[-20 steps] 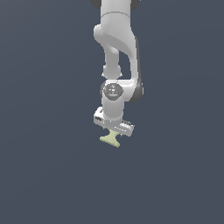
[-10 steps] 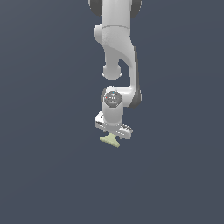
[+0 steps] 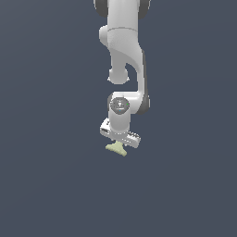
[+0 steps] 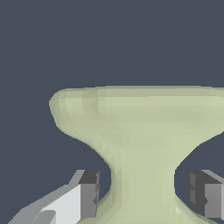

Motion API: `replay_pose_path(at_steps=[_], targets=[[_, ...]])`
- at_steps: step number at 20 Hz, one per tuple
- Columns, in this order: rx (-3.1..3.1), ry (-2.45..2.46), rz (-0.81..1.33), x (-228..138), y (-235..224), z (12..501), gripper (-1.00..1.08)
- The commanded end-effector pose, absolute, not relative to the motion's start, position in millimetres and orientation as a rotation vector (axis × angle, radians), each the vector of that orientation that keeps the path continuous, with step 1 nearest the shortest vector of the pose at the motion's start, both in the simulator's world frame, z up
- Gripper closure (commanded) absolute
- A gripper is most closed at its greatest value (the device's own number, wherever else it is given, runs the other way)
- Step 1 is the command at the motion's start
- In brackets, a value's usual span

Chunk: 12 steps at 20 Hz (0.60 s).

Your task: Pick up the object and move it to a goal position.

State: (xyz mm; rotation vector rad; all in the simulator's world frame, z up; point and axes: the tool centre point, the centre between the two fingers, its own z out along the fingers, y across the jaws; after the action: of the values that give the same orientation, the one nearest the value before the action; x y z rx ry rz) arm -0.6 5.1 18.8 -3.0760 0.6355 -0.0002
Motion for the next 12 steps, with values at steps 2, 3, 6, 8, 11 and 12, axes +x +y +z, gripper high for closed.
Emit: replay_pose_path(at_steps=[2, 3, 6, 8, 11, 12], targets=[[-3.076, 0.635, 0.0, 0, 5, 19, 1.08], [-3.076, 0.635, 0.0, -1, 5, 19, 1.08], [-3.076, 0.635, 0.0, -3, 2, 22, 1.08], [-3.076, 0.635, 0.0, -5, -2, 25, 1.08], [-3.076, 0.636, 0.0, -11, -10, 34, 1.08], [-3.076, 0.636, 0.0, -14, -14, 37, 1.08]])
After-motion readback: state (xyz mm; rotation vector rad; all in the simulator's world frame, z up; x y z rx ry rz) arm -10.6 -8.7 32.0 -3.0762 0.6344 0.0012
